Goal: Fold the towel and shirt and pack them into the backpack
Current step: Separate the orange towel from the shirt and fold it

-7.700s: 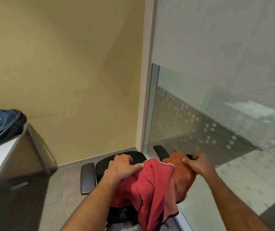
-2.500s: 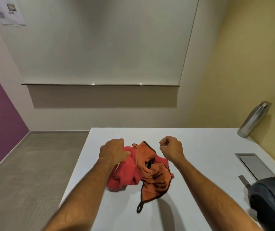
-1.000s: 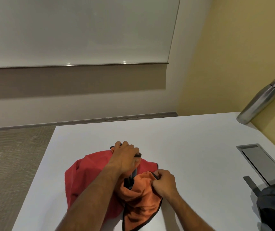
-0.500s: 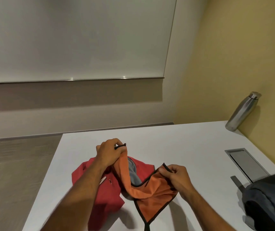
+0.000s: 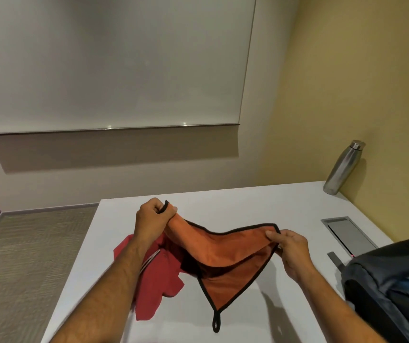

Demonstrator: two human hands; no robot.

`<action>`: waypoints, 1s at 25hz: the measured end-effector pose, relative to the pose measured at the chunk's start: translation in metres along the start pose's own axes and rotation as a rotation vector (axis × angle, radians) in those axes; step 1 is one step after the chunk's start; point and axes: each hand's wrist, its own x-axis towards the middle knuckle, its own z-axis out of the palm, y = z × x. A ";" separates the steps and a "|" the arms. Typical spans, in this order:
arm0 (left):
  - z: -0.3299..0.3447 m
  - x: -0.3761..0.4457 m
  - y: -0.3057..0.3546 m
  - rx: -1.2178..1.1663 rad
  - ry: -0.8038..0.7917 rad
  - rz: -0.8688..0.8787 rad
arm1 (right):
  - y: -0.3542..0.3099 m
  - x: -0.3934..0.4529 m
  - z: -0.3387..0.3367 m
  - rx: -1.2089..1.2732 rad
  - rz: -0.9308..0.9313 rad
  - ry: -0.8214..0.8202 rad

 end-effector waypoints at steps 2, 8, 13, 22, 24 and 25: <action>0.000 -0.008 0.003 -0.046 0.006 -0.005 | -0.010 -0.003 -0.011 0.047 0.001 0.005; -0.008 -0.031 0.014 -0.094 -0.057 0.009 | -0.034 -0.011 -0.036 -0.028 -0.052 -0.105; -0.013 -0.051 0.032 0.012 -0.066 0.028 | -0.068 -0.016 -0.042 -0.156 -0.148 -0.105; -0.035 -0.084 0.057 -0.071 0.190 0.151 | -0.110 -0.016 -0.062 -0.513 -0.492 0.121; -0.041 -0.098 0.054 -0.043 0.185 0.175 | -0.110 -0.023 -0.068 -0.511 -0.522 0.114; -0.045 -0.105 0.051 -0.039 0.171 0.186 | -0.108 -0.028 -0.073 -0.508 -0.534 0.098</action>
